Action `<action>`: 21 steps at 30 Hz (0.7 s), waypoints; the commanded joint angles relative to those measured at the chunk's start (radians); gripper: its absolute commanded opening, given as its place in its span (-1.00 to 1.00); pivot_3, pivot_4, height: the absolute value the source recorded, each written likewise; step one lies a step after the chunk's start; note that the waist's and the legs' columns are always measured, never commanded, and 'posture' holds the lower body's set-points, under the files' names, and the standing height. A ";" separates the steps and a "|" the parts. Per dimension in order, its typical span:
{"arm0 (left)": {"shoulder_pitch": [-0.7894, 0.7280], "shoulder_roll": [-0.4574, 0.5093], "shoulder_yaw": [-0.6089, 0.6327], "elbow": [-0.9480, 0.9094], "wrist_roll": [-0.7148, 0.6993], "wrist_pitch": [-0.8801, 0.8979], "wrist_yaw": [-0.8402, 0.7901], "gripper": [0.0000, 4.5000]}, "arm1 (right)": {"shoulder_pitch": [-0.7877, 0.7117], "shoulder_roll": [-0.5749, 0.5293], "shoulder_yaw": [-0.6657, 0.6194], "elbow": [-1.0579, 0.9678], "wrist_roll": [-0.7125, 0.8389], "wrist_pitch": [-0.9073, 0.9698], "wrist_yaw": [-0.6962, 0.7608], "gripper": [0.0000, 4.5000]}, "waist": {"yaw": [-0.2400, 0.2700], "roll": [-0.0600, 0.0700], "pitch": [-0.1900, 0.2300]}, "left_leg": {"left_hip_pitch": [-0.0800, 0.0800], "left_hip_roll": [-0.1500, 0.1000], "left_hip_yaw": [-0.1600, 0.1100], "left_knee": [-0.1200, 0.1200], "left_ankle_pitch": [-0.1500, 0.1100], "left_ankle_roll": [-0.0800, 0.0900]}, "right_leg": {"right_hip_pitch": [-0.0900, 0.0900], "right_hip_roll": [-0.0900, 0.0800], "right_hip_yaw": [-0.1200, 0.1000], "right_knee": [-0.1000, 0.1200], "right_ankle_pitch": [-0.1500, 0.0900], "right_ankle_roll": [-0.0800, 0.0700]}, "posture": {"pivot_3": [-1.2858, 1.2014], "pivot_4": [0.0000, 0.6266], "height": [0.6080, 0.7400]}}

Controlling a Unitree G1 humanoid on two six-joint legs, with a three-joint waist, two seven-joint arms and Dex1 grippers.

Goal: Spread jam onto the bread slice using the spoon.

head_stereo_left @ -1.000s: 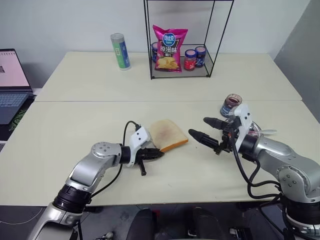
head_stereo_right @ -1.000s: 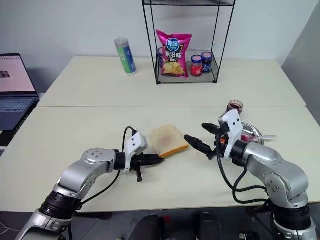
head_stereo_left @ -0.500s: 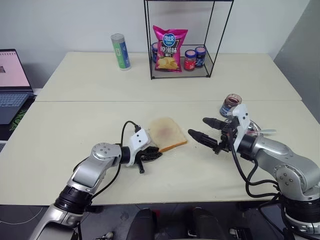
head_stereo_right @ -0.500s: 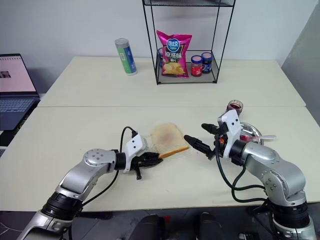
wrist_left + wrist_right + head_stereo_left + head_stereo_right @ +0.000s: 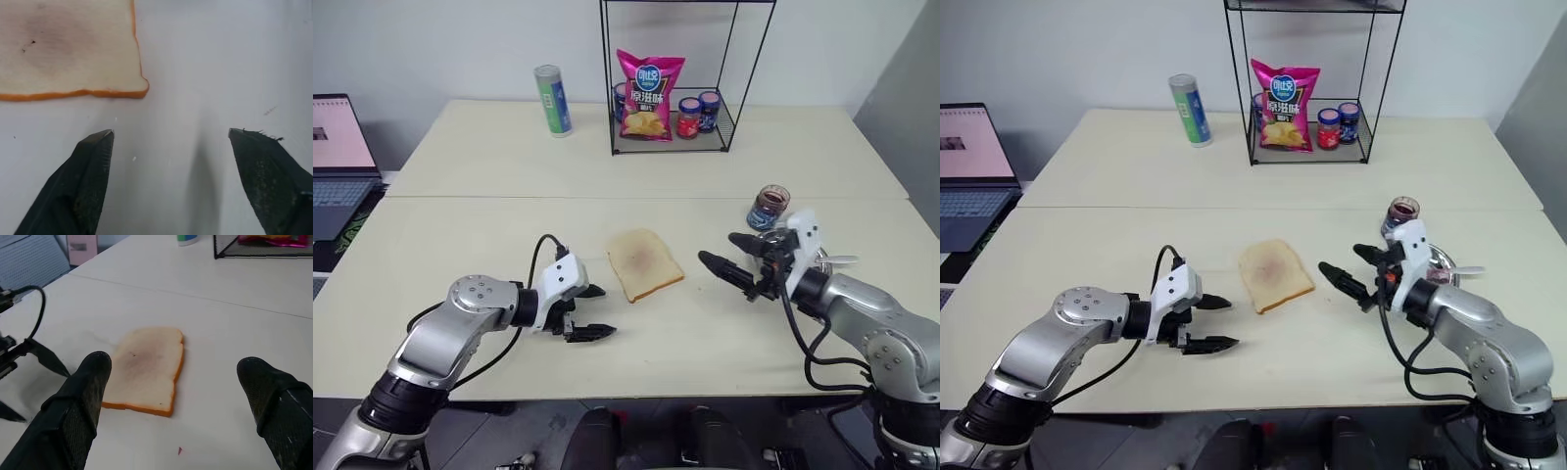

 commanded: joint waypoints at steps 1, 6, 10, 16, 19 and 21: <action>-0.113 -0.138 -0.010 -0.028 -0.025 -0.044 0.073 0.98 | 0.065 0.011 -0.184 -0.051 0.080 0.024 -0.093 1.00 | 0.009 0.000 0.000 | 0.000 -0.001 -0.001 0.001 0.000 0.000 | 0.000 0.000 0.000 0.000 0.000 0.000 | 0.03 -0.52 1.00; -0.200 -0.292 -0.068 0.065 0.050 -0.123 0.148 0.98 | 0.155 0.051 -0.374 -0.075 0.224 0.049 -0.221 1.00 | -0.002 0.000 0.000 | 0.001 -0.002 0.002 0.001 -0.001 0.001 | 0.002 0.000 0.005 -0.002 0.002 0.003 | 0.03 -0.52 1.00; -0.274 -0.375 -0.097 0.151 0.060 -0.176 0.143 0.98 | 0.241 0.130 -0.503 -0.060 0.356 0.007 -0.338 1.00 | -0.011 0.000 0.000 | 0.001 -0.001 0.002 0.000 -0.001 0.001 | 0.001 0.003 0.005 -0.001 0.002 0.003 | 0.03 -0.52 1.00; -0.343 -0.435 -0.140 0.245 0.097 -0.245 0.123 0.98 | 0.257 0.186 -0.541 0.042 0.483 -0.051 -0.433 1.00 | -0.018 0.001 -0.001 | 0.003 -0.001 0.003 0.001 0.000 0.002 | 0.002 0.003 0.007 0.000 0.003 0.003 | 0.03 -0.52 1.00; -0.360 -0.456 -0.140 0.270 0.100 -0.254 0.125 0.98 | 0.225 0.191 -0.525 0.139 0.484 -0.080 -0.442 1.00 | -0.018 0.002 -0.002 | 0.002 -0.002 0.003 0.001 0.000 0.002 | 0.002 0.003 0.007 0.000 0.004 0.003 | 0.03 -0.52 1.00; -0.359 -0.462 -0.140 0.261 0.094 -0.242 0.125 0.98 | 0.197 0.195 -0.518 0.189 0.494 -0.099 -0.450 1.00 | -0.017 0.002 -0.002 | 0.002 -0.002 0.003 0.002 0.000 0.002 | 0.002 0.003 0.007 0.000 0.004 0.003 | 0.03 -0.52 1.00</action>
